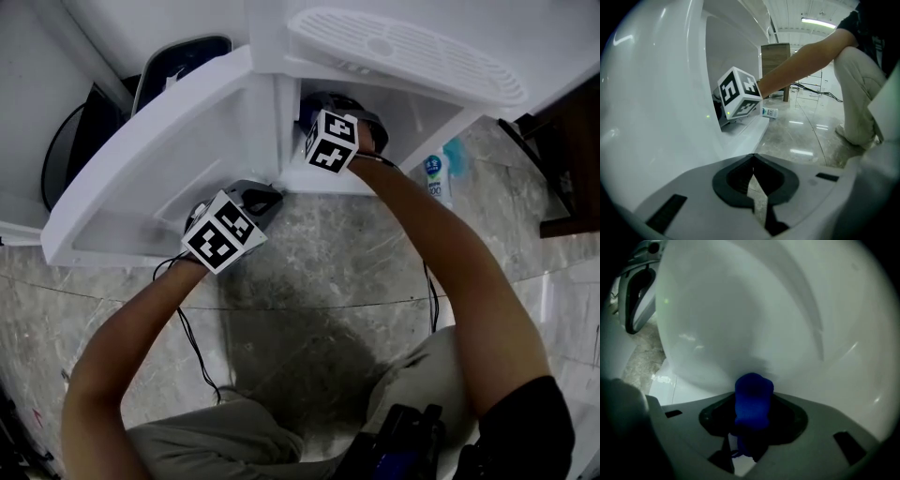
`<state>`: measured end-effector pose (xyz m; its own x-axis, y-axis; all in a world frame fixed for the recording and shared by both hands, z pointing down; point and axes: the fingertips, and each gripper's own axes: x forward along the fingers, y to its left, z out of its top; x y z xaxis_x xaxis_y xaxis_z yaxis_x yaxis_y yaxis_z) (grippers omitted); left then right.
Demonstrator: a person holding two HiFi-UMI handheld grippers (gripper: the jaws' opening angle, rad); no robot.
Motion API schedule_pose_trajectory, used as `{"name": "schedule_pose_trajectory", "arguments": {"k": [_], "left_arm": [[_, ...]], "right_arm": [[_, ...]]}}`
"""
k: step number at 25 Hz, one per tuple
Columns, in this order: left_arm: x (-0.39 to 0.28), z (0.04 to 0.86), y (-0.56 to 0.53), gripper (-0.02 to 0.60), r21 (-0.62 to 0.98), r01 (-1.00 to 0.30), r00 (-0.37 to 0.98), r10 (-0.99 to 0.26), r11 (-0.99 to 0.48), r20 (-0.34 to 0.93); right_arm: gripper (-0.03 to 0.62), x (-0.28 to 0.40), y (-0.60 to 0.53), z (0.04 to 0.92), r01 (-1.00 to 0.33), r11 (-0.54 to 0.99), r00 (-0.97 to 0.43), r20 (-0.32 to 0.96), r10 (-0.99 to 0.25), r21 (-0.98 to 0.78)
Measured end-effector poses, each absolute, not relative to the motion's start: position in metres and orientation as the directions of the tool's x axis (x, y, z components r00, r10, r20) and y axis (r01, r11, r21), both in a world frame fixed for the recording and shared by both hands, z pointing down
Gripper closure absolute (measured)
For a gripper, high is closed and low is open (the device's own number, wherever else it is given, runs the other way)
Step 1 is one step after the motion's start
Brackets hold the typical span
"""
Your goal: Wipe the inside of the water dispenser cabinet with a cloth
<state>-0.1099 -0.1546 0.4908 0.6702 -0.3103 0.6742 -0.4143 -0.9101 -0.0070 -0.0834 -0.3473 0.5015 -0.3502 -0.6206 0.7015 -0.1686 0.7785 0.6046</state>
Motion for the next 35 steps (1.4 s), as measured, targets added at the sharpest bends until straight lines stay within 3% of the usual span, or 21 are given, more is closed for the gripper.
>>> {"name": "schedule_pose_trajectory", "arguments": {"k": [6, 14, 20, 27, 35], "left_arm": [[-0.11, 0.481, -0.16, 0.574, -0.027, -0.412, 0.675, -0.325, -0.911, 0.662], [-0.124, 0.486, -0.152, 0.574, -0.019, -0.422, 0.66, -0.322, -0.906, 0.679], [-0.122, 0.478, -0.156, 0.574, -0.028, -0.422, 0.666, -0.331, -0.906, 0.669], [-0.104, 0.462, -0.163, 0.574, -0.039, -0.416, 0.688, -0.342, -0.909, 0.64], [-0.107, 0.453, -0.157, 0.574, -0.065, -0.411, 0.675, -0.351, -0.909, 0.649]], "right_arm": [[0.445, -0.086, -0.348, 0.504, -0.128, 0.767, -0.351, 0.694, -0.628, 0.629], [0.445, -0.081, -0.375, 0.502, -0.203, 0.752, -0.308, 0.688, -0.657, 0.627], [0.445, -0.081, -0.349, 0.492, -0.26, 0.845, -0.467, 0.705, -0.533, 0.467], [0.445, -0.068, -0.371, 0.408, -0.598, 0.74, -0.605, 0.432, -0.669, 0.308], [0.445, -0.063, -0.374, 0.323, -0.741, 0.639, -0.619, 0.16, -0.769, 0.208]]}}
